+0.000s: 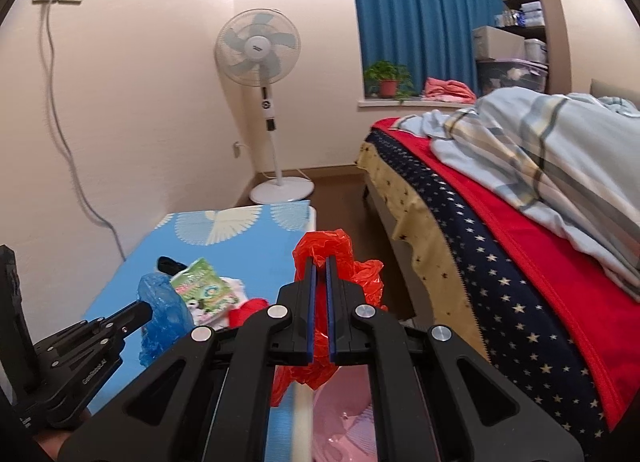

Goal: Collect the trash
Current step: 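Lift both plastic bags and carry them over the pink bin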

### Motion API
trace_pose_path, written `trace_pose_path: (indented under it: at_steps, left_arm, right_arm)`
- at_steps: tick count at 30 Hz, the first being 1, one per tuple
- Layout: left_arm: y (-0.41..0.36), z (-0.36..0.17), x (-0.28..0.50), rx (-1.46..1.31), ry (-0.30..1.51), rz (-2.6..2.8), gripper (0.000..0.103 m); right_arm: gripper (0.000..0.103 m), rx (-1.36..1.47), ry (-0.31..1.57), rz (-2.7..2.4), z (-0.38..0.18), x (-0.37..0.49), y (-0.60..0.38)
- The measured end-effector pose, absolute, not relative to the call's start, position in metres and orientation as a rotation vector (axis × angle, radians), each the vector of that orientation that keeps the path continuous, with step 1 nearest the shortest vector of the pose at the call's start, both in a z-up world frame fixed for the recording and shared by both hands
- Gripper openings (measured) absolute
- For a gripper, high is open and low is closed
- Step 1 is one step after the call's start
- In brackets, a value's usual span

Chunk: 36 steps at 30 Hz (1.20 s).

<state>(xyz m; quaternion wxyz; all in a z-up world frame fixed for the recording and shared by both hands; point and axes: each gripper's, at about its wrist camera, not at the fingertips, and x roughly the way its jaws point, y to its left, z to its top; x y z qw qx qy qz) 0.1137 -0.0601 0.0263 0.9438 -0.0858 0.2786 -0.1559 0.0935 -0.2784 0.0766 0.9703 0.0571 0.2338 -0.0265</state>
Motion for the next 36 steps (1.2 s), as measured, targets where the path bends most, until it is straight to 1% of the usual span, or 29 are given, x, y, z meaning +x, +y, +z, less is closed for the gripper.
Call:
trace_pose_path:
  at_steps: [11, 21, 30, 31, 32, 33, 35, 36]
  left_arm:
    - [-0.111, 0.010, 0.121, -0.168, 0.603, -0.460, 0.000]
    - [-0.163, -0.020, 0.133, -0.154, 0.675, -0.563, 0.000]
    - [-0.185, -0.036, 0.139, -0.148, 0.715, -0.597, 0.000]
    - [-0.187, -0.036, 0.139, -0.148, 0.718, -0.603, 0.000]
    - [-0.188, -0.037, 0.140, -0.148, 0.721, -0.607, 0.000]
    - [-0.189, -0.037, 0.140, -0.149, 0.724, -0.609, 0.002]
    - [-0.189, -0.038, 0.142, -0.147, 0.732, -0.605, 0.011]
    - [-0.189, -0.038, 0.142, -0.146, 0.730, -0.601, 0.020]
  right_arm:
    - [0.005, 0.132, 0.493, -0.185, 0.068, 0.094, -0.325]
    - [0.005, 0.130, 0.538, -0.272, 0.056, 0.096, -0.354]
    - [0.005, 0.145, 0.574, -0.297, 0.045, 0.101, -0.363]
    - [0.005, 0.146, 0.578, -0.300, 0.045, 0.102, -0.364]
    - [0.008, 0.147, 0.583, -0.305, 0.044, 0.102, -0.365]
    - [0.009, 0.149, 0.587, -0.315, 0.043, 0.102, -0.366]
    - [0.013, 0.161, 0.599, -0.331, 0.041, 0.102, -0.369]
    - [0.019, 0.167, 0.600, -0.336, 0.040, 0.102, -0.371]
